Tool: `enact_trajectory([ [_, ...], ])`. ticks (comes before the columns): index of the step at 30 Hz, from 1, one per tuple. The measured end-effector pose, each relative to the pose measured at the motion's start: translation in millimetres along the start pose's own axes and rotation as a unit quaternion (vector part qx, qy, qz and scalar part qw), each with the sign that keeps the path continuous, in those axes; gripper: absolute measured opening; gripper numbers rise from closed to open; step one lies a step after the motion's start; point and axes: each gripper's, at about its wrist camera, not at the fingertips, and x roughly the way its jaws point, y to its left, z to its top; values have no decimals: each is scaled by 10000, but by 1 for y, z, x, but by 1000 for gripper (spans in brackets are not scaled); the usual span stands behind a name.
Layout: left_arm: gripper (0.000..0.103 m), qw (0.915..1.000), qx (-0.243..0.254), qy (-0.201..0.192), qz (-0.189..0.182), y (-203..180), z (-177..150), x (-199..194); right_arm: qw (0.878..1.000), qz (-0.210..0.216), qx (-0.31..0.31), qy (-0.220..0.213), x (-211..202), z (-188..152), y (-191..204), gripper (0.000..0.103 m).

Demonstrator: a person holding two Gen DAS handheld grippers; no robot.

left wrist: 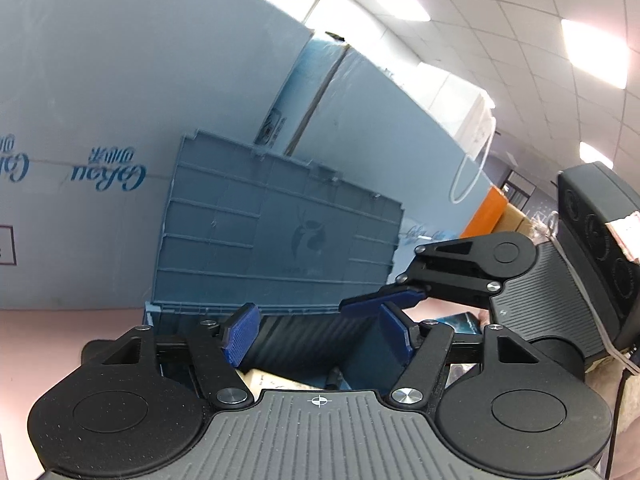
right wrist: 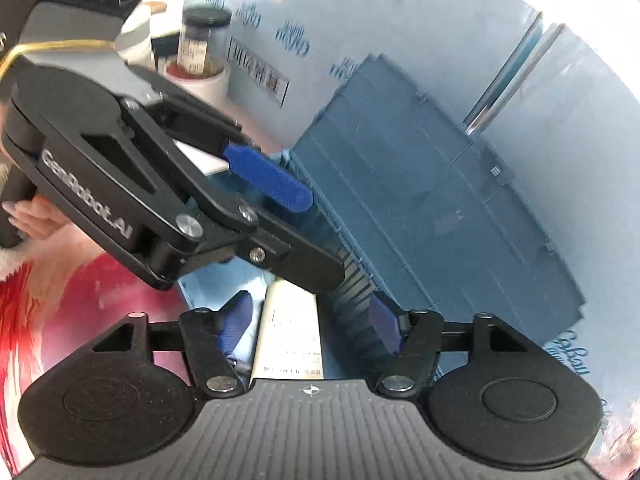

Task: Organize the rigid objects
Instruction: 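Open the right gripper to release the tube and lift away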

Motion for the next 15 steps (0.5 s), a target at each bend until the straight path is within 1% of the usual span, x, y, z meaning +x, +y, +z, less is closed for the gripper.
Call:
enact_trajectory([
  [1, 68, 10000, 25, -41, -20, -2, 0, -2, 9999, -65, 15, -147, -7, -2, 2, 70],
  [2, 68, 9999, 59, -76, -46, -5, 0, -5, 9995, -147, 23, -295, -13, -4, 6, 77],
  [3, 69, 9999, 100, -112, -72, -8, 1, -7, 9989, -204, 37, -422, -19, -7, 8, 81],
  [4, 69, 9997, 139, -149, -95, -11, 1, -9, 9981, -275, 73, -547, -26, -11, 11, 82],
  [6, 74, 9994, 236, -218, -144, -19, 1, -13, 9961, -423, 123, -770, -38, -20, 17, 83],
  [7, 75, 9991, 295, -251, -172, -22, 1, -14, 9941, -567, 155, -911, -45, -25, 21, 85],
  [8, 75, 9987, 364, -283, -197, -27, 1, -16, 9902, -814, 205, -1120, -53, -31, 26, 88],
  [9, 76, 9983, 438, -319, -215, -31, 1, -18, 9830, -1152, 244, -1410, -60, -37, 32, 88],
  [10, 76, 9977, 525, -358, -224, -35, 1, -21, 9721, -1552, 274, -1738, -67, -43, 40, 88],
  [11, 80, 9970, 613, -404, -226, -40, 1, -23, 9612, -1881, 376, -1982, -74, -51, 47, 88],
  [12, 84, 9963, 686, -462, -224, -44, 1, -26, 9519, -2097, 546, -2165, -81, -57, 52, 90],
  [15, 86, 9943, 814, -643, -249, -52, 1, -35, 9288, -2518, 1142, -2465, -99, -76, 64, 95],
])
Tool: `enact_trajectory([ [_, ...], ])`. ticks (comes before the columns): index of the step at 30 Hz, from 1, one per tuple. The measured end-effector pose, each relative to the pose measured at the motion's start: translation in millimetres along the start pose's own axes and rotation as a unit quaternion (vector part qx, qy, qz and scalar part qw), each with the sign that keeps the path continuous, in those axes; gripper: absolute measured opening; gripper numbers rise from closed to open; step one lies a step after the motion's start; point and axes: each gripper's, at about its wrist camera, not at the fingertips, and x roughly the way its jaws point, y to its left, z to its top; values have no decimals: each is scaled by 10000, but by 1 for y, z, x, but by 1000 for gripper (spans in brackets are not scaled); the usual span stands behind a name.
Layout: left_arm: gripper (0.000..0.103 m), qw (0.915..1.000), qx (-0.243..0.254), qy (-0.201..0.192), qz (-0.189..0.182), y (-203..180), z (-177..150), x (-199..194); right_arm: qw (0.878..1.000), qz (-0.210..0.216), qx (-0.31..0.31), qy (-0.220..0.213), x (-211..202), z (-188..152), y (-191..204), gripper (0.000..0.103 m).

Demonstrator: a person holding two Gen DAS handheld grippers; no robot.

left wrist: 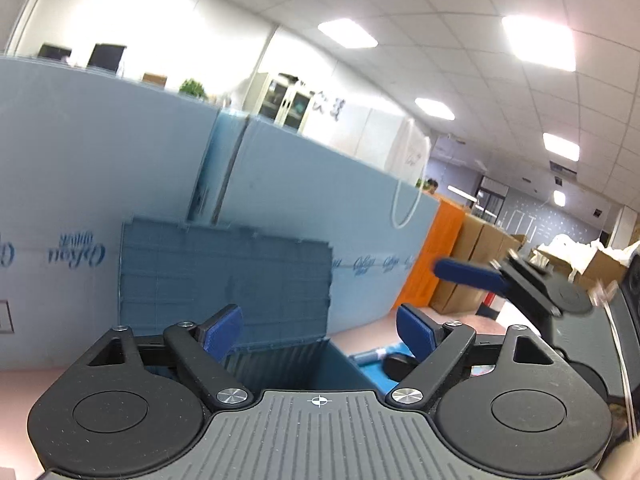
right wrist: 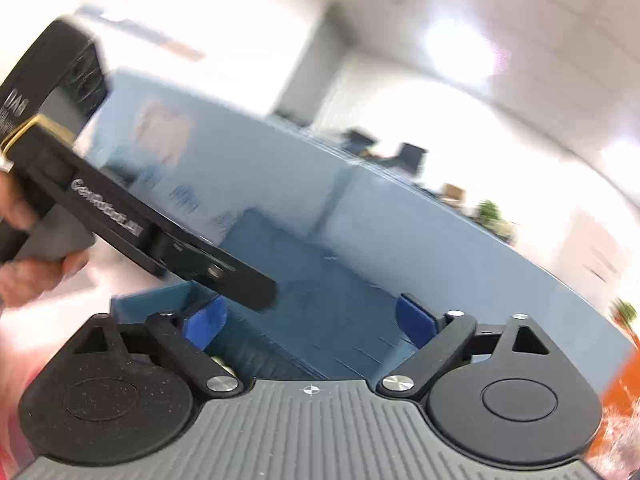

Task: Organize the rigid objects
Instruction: 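Open the right gripper to release the tube and lift away, then move the right tool back over the pens and green tube on the mat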

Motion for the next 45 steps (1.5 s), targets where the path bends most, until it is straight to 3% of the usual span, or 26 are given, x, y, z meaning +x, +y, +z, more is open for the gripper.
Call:
enact_trajectory([
  [5, 92, 9996, 154, -221, -88, -15, 3, -6, 9953, -664, 675, -177, -34, -13, -3, 99],
  [10, 96, 9991, 197, -351, -107, -22, 3, -5, 9812, -1381, 1302, -339, -62, -25, -9, 103],
  [19, 99, 9991, 231, -339, -119, -35, -1, -2, 9545, -1763, 2388, -300, -91, -62, -24, 103],
  [24, 99, 9993, 325, -169, -46, -52, -8, 7, 9476, -2147, 2362, -77, -106, -78, -27, 103],
  [45, 99, 9919, 679, 1064, -168, -108, -59, 61, 9286, -2311, 2896, 200, -142, -131, -56, 103],
])
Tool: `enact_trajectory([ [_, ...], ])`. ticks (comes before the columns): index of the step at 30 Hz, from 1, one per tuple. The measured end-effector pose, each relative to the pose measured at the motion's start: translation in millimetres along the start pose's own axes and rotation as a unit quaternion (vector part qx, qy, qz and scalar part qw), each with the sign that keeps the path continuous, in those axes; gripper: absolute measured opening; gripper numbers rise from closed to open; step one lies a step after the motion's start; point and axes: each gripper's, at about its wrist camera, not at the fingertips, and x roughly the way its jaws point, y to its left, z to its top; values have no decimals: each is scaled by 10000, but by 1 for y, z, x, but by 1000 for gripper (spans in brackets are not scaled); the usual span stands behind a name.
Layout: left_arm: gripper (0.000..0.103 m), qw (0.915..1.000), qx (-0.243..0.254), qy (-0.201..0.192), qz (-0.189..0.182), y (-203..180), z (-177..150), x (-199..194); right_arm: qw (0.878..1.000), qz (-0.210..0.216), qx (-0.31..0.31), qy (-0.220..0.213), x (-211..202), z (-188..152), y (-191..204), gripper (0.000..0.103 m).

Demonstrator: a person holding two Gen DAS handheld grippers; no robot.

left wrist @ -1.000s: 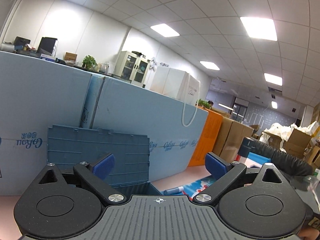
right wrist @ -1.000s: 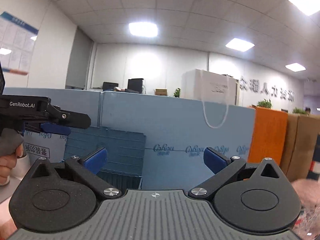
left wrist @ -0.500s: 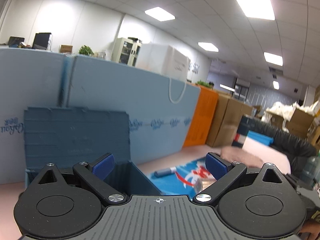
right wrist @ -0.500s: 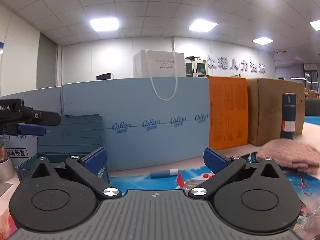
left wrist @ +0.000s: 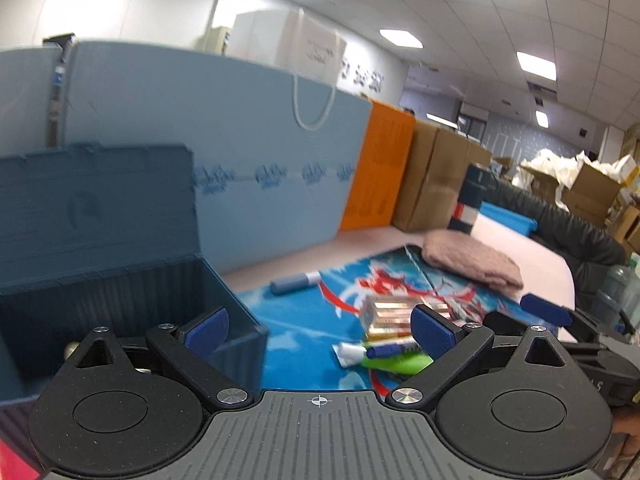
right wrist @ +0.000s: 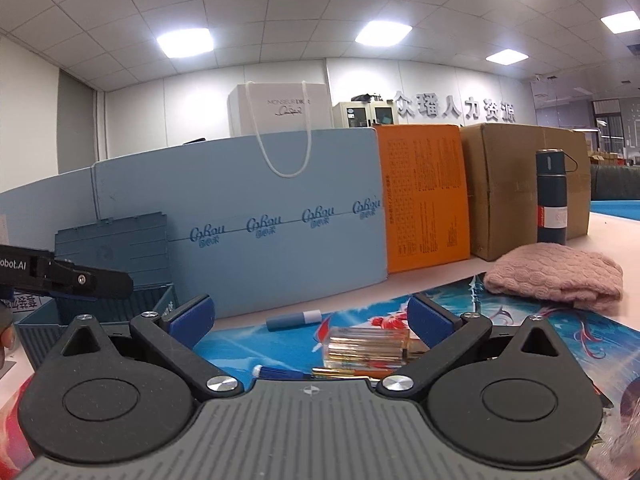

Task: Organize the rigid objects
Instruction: 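Move the right tool back over the pens and green tube on the mat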

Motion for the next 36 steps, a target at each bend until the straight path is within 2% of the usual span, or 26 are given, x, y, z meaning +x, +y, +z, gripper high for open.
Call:
enact_trajectory([
  [4, 99, 9991, -194, 252, -285, 0, -6, 16, 9999, -97, 52, 120, 3, -5, -10, 103],
  [11, 99, 9950, -527, 742, -400, 1, -15, 50, 9987, -289, 78, 418, 11, -15, -27, 103],
  [17, 99, 9907, -600, 1139, -439, -6, -27, 84, 9951, -223, -384, 888, 23, -27, -27, 103],
  [21, 98, 9898, -767, 1129, -401, -1, -34, 91, 9891, 29, -760, 1263, 38, -33, -22, 103],
  [25, 98, 9889, -899, 1114, -388, 7, -35, 92, 9804, 84, -1411, 1371, 53, -31, -10, 102],
  [27, 97, 9877, -985, 1140, -430, 11, -36, 93, 9727, 147, -1728, 1540, 60, -31, 0, 92],
  [29, 97, 9873, -980, 1158, -478, 13, -37, 93, 9644, 351, -2001, 1692, 66, -33, 9, 92],
  [31, 97, 9876, -936, 1169, -476, 13, -36, 93, 9587, 608, -2019, 1909, 76, -35, 12, 92],
  [36, 97, 9883, -899, 1121, -510, 13, -35, 89, 9531, 698, -1981, 2181, 99, -37, 14, 90],
])
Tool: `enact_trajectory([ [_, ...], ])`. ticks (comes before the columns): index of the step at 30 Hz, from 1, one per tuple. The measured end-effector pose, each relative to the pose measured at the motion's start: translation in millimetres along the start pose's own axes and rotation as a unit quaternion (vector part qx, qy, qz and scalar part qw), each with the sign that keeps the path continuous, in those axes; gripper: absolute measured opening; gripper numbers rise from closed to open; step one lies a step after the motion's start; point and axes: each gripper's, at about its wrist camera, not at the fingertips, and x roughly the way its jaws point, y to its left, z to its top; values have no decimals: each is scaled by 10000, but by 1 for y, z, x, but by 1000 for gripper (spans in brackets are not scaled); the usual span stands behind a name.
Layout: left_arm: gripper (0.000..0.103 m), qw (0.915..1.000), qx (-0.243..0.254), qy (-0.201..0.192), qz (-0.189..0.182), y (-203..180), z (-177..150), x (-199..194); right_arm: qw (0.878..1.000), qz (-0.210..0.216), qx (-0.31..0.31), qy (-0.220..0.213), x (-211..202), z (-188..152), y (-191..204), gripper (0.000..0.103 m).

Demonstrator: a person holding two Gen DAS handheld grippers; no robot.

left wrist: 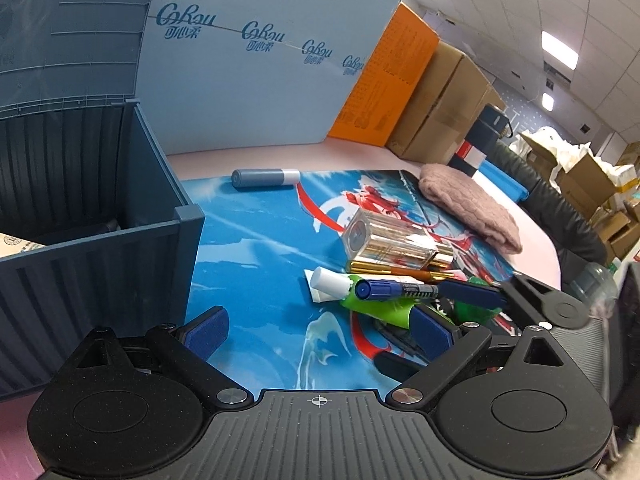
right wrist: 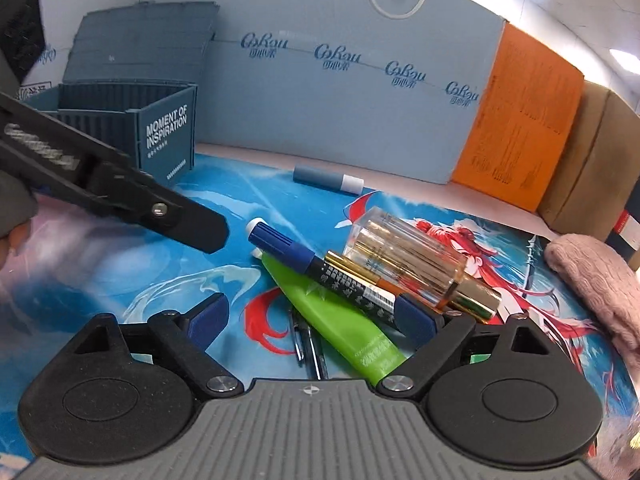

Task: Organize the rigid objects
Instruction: 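Move the right tool back over the pens and green tube on the mat, then close the right gripper on the green tube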

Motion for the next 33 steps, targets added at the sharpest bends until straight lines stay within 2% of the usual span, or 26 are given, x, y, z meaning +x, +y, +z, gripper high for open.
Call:
enact_trajectory([
  [2, 97, 10000, -5, -22, -30, 0, 0, -2, 9998, 143, 85, 51, 7, 4, -4, 90],
  [6, 97, 10000, 52, -29, -33, 0, -1, -3, 9997, 171, -41, 145, 17, 13, -7, 88],
  [7, 97, 10000, 52, -40, -50, 1, -1, -4, 9997, 173, -90, 160, 18, 14, -8, 85],
  [9, 98, 9999, 11, -67, -93, 3, -1, -6, 9994, 182, -181, 220, 21, 17, -9, 68],
  [11, 98, 9997, -87, -53, -202, 6, -1, -6, 9991, 211, -218, 300, 23, 18, -11, 63],
  [15, 98, 9987, -332, -4, -386, 12, -1, -5, 9982, 250, -361, 402, 20, 19, -10, 60],
  [20, 97, 9962, -577, 77, -643, 17, -1, -3, 9970, 352, -418, 551, 13, 16, -11, 63],
  [25, 97, 9951, -691, 102, -698, 19, -1, 0, 9961, 332, -178, 803, 10, 15, -19, 63],
  [28, 97, 9945, -748, 100, -730, 21, -1, 0, 9977, 228, -279, 567, -5, 14, -14, 64],
  [31, 97, 9937, -795, 114, -784, 20, -1, 1, 9960, 691, -343, 448, -12, 17, -10, 64],
  [33, 97, 9935, -802, 122, -798, 20, -1, 1, 9936, 910, -297, 598, -1, 18, -10, 61],
])
